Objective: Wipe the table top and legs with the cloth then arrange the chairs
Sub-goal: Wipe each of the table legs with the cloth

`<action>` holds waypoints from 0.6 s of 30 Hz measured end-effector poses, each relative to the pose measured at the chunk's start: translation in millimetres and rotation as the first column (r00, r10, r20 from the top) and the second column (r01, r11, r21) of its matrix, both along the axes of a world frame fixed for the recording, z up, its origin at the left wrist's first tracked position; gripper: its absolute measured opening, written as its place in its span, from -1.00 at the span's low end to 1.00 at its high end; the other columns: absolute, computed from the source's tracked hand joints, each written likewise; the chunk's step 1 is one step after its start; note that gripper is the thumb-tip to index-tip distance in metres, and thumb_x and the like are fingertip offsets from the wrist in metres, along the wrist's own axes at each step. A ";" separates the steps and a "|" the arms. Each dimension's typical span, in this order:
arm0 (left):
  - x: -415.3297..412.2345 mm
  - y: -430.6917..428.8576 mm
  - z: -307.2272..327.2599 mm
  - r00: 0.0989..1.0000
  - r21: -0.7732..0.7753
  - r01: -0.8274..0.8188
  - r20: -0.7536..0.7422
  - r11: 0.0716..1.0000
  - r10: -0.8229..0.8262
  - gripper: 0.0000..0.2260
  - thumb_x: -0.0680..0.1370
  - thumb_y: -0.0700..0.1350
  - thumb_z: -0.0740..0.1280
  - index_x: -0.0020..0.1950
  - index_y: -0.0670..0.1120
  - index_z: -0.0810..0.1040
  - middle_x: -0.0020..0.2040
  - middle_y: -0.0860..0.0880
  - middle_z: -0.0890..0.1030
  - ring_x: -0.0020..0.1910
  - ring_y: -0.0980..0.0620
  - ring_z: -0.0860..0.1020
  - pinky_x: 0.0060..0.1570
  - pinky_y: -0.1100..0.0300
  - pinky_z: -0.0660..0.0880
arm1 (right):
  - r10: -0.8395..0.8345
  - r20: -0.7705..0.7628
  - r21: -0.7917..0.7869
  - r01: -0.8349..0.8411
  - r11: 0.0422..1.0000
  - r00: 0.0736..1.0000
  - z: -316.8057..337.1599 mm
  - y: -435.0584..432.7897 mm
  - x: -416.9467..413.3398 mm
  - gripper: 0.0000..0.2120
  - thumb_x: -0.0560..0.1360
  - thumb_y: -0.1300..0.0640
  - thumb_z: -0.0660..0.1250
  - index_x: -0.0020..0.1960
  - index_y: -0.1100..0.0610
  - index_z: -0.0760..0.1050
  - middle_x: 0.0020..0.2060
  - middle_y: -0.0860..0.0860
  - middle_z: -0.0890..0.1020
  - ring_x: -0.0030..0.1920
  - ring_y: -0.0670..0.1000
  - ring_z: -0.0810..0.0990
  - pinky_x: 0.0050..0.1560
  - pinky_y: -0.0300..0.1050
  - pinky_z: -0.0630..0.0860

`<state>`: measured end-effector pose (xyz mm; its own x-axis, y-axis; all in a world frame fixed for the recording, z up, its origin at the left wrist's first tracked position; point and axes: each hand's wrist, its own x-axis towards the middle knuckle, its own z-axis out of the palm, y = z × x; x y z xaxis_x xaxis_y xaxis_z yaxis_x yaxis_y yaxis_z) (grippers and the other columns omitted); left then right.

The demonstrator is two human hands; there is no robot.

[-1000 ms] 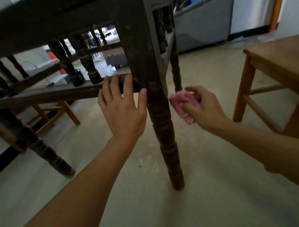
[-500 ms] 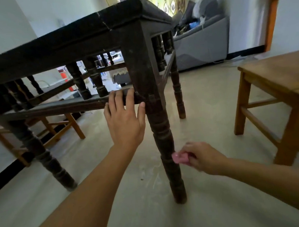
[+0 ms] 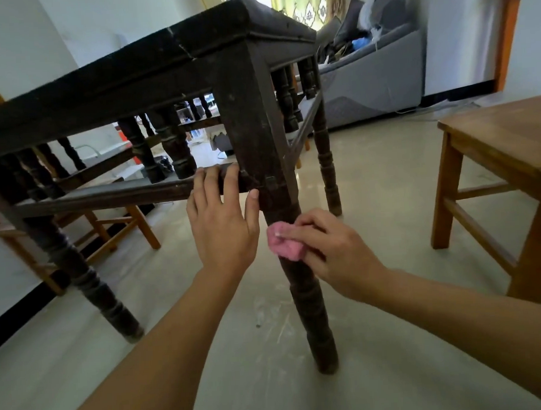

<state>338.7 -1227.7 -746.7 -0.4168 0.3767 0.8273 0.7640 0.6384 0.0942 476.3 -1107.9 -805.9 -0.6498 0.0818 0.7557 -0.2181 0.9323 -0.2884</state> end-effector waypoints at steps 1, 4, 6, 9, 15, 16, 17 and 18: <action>-0.3 0.8 -0.6 1.000 0.010 -0.007 -0.001 1.000 0.007 -0.57 0.63 0.09 0.11 0.43 -0.07 0.32 0.41 -0.16 0.37 0.48 -0.15 0.19 0.41 -0.09 0.18 | -0.019 -0.018 0.012 0.019 1.000 1.000 7.0 4.7 -6.0 -0.67 0.51 0.13 0.30 0.25 0.13 0.57 0.02 0.06 0.55 -0.05 -0.07 0.49 -0.05 -0.27 0.54; 2.0 4.3 -1.3 0.999 0.033 -0.019 0.036 0.999 0.018 -0.57 0.63 0.10 0.07 0.44 -0.06 0.31 0.43 -0.14 0.35 0.50 -0.14 0.16 0.43 -0.07 0.13 | -0.245 0.024 -0.298 0.241 0.924 0.969 23.9 37.6 -8.3 -0.75 0.53 0.15 0.35 0.19 0.15 0.60 -0.04 -0.01 0.53 -0.05 -0.06 0.50 0.06 0.00 0.59; 4.6 4.0 -1.2 0.999 0.029 -0.018 0.042 0.999 0.016 -0.57 0.63 0.10 0.06 0.44 -0.06 0.30 0.44 -0.14 0.34 0.51 -0.13 0.15 0.43 -0.07 0.12 | -0.369 0.083 -0.429 0.367 0.825 0.926 23.7 51.1 -0.8 -0.75 0.54 0.11 0.35 0.20 0.12 0.58 -0.05 -0.06 0.50 -0.07 -0.07 0.50 0.07 0.01 0.60; 3.4 4.3 -1.4 0.999 0.035 -0.010 0.035 0.999 0.009 -0.57 0.63 0.11 0.05 0.44 -0.05 0.30 0.44 -0.13 0.33 0.51 -0.12 0.14 0.43 -0.05 0.11 | -0.208 -0.097 -0.263 0.176 0.948 0.973 23.0 24.7 0.3 -0.72 0.53 0.18 0.33 0.23 0.12 0.54 -0.01 -0.03 0.51 -0.08 -0.10 0.48 -0.03 -0.23 0.53; 8.5 4.4 -0.1 0.998 0.037 -0.007 0.068 0.999 0.005 -0.57 0.63 0.10 0.07 0.45 -0.05 0.29 0.46 -0.13 0.32 0.51 -0.13 0.13 0.43 -0.08 0.13 | -0.210 0.337 -0.527 0.369 0.766 0.918 -6.5 33.5 -6.8 -0.74 0.58 0.10 0.31 0.25 0.10 0.55 0.02 -0.03 0.59 -0.04 -0.03 0.58 -0.14 -0.26 0.60; 9.3 4.1 0.1 0.997 0.032 -0.005 0.071 0.999 0.003 -0.56 0.63 0.10 0.07 0.45 -0.06 0.29 0.46 -0.14 0.32 0.51 -0.13 0.13 0.43 -0.08 0.13 | -0.226 0.340 -0.632 0.400 0.664 0.913 -2.1 37.6 -9.4 -0.70 0.58 0.11 0.31 0.30 0.08 0.51 0.07 -0.02 0.58 0.03 0.01 0.60 -0.21 -0.28 0.59; 9.4 4.3 0.3 0.997 0.034 -0.003 0.072 0.999 0.001 -0.56 0.63 0.10 0.06 0.45 -0.06 0.29 0.46 -0.14 0.32 0.51 -0.14 0.13 0.43 -0.07 0.13 | -0.255 0.289 -0.732 0.385 0.562 0.923 7.7 36.0 -13.6 -0.66 0.58 0.14 0.31 0.35 0.06 0.46 0.13 -0.02 0.57 0.10 0.03 0.59 -0.23 -0.26 0.59; 9.1 5.0 0.6 0.997 0.041 -0.003 0.075 0.999 0.000 -0.56 0.63 0.09 0.06 0.45 -0.06 0.29 0.46 -0.14 0.32 0.52 -0.14 0.13 0.44 -0.06 0.11 | -0.278 0.221 -0.812 0.335 0.479 0.935 19.2 27.9 -18.0 -0.66 0.59 0.17 0.30 0.36 0.07 0.44 0.15 -0.04 0.55 0.13 0.03 0.58 -0.20 -0.24 0.59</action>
<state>347.8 -1222.7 -746.1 -0.4788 0.3428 0.8083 0.7530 0.6337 0.1772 458.3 -1080.0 -786.7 -0.4893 0.8492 0.1984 0.0737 0.2670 -0.9609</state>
